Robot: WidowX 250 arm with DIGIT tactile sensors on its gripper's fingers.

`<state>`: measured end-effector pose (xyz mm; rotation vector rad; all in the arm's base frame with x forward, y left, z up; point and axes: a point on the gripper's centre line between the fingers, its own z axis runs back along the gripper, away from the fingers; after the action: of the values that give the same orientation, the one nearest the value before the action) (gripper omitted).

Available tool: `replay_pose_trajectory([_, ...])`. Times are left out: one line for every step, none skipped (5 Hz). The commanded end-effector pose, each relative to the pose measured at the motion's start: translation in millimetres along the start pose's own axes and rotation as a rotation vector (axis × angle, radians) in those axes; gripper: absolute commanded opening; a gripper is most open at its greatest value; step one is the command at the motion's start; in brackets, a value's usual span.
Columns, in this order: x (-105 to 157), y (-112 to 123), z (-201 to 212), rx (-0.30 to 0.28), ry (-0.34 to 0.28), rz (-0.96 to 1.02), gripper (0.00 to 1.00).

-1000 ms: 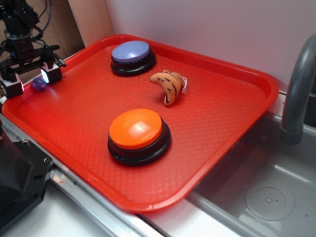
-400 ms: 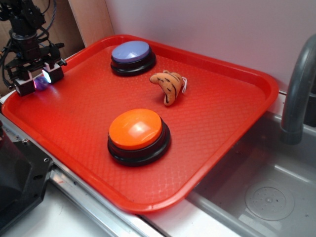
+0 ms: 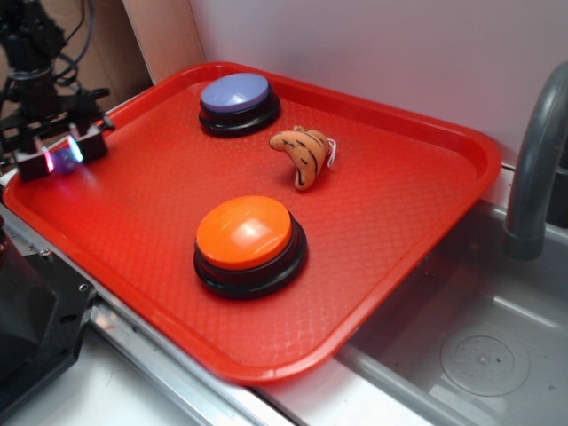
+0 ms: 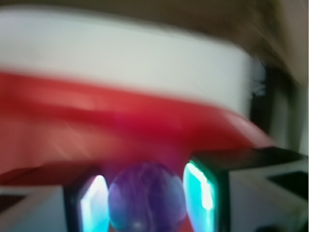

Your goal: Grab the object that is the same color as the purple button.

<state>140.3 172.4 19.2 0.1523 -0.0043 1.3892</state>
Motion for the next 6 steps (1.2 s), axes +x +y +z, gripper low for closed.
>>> replay_pose_trajectory([-18,28,75,-0.253,-0.131,-0.386,0.0])
replay_pose_trajectory([-36,26,94,-0.246,-0.194,-0.538,0.0])
replay_pose_trajectory([-50,14,110,-0.184,-0.187,-0.679,0.0])
replay_pose_trajectory([-66,-7,119,-0.159,-0.152,-0.8,0.0])
replay_pose_trajectory([-82,-27,134,-0.184,-0.195,-0.901,0.0])
replay_pose_trajectory([-92,-37,158,-0.291,-0.187,-1.013,0.0])
